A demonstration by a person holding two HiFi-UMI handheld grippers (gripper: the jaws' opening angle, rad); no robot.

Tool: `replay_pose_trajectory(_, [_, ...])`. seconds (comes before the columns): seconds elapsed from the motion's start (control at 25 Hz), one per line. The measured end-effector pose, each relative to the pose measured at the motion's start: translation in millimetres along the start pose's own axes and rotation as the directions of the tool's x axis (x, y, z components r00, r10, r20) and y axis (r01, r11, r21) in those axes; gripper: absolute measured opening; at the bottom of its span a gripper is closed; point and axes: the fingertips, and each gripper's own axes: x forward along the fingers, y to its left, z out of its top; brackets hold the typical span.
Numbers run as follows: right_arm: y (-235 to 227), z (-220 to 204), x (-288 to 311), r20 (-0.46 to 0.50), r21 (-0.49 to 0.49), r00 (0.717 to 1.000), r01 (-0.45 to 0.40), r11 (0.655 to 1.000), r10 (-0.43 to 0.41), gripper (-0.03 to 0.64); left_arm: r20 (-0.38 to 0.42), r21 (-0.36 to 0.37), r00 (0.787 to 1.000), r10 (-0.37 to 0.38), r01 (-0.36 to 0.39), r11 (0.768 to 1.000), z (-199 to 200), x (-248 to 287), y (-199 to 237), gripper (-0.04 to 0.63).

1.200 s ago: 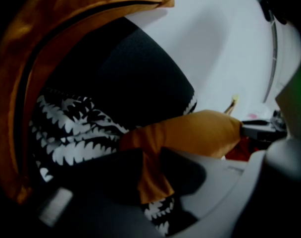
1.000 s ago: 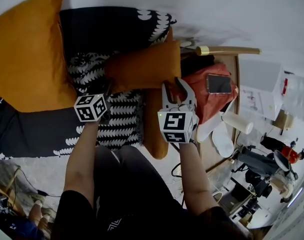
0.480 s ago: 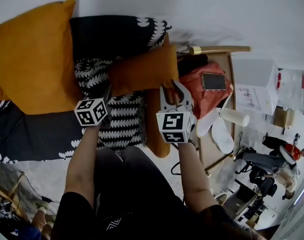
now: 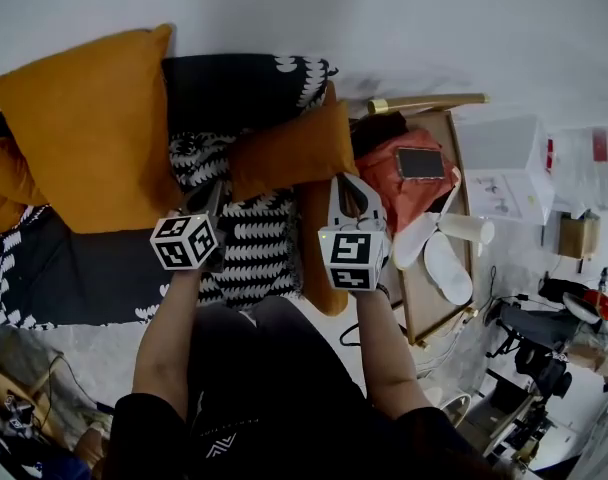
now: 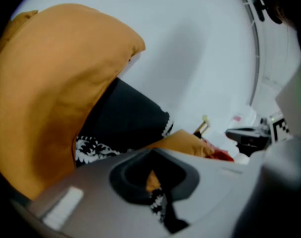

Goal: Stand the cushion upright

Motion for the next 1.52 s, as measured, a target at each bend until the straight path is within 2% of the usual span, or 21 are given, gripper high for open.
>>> replay_pose_trajectory(0.28, [-2,17,-15,0.037,0.094,0.999,-0.007,0.996,0.004,-0.006,0.002,0.037,1.000,0.001,-0.002,0.999,26,-29,-19,0.008])
replay_pose_trajectory(0.8, [-2,21,-42,0.086,0.182,0.994,-0.084,0.980,0.069,-0.006,0.004,0.108,0.999,0.046,-0.046,0.993,56,-68,-51,0.006])
replay_pose_trajectory(1.08, [-9,24,-46,0.131,0.291,0.988,-0.114,0.950,0.079,-0.008,0.034,0.138,0.998,0.058,-0.062,0.988,77,-83,-62,0.006])
replay_pose_trajectory(1.52, [-7,28,-59,0.177,0.354,0.979,-0.156,0.922,0.098,-0.008,0.061,0.144,0.995,0.084,-0.092,0.985,84,-101,-72,0.006])
